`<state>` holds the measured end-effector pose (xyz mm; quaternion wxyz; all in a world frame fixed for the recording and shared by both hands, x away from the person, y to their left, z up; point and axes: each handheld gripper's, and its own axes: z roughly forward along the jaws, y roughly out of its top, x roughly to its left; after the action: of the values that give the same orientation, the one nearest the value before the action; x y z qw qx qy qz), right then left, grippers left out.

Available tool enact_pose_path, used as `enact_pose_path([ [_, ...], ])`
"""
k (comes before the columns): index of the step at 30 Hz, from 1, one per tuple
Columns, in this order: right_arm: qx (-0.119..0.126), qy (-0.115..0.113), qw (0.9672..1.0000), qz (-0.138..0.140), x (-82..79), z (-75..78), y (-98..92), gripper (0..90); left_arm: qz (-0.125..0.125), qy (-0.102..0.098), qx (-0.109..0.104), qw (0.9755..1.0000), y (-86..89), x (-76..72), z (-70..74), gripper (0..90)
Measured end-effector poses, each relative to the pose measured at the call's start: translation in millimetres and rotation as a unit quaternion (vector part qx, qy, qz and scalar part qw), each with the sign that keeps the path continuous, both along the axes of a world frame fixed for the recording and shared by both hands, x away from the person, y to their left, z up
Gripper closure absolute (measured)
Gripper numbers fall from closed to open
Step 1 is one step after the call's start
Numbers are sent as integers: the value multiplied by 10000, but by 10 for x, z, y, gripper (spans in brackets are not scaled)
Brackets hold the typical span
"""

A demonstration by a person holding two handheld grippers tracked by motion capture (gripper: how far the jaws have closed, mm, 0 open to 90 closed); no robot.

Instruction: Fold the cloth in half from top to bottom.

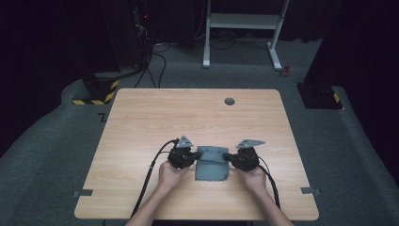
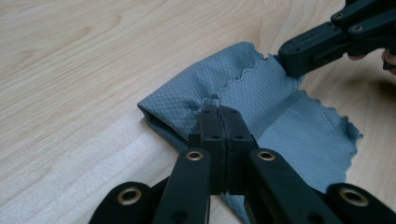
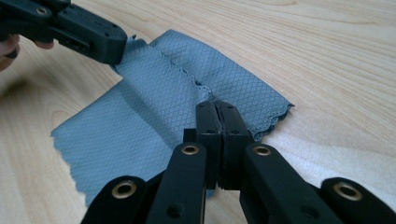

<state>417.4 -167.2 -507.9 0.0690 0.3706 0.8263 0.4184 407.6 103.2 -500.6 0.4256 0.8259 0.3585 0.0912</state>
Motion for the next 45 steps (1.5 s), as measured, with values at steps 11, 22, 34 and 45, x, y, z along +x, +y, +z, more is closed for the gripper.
enact_pose_path([
  [11,-43,-51,9999,93,-137,-34,-18,891,-154,-27,88,9998,-4,-153,-76,889],
  [22,-198,-180,9994,224,-270,-65,3,890,-210,-4,72,9998,17,-255,-134,885],
  [34,-267,-282,9988,299,-393,-78,8,889,-314,27,52,9995,51,-376,-154,886],
  [45,-235,-332,9988,276,-474,-117,-23,846,-298,125,37,9995,99,-423,-180,855],
])
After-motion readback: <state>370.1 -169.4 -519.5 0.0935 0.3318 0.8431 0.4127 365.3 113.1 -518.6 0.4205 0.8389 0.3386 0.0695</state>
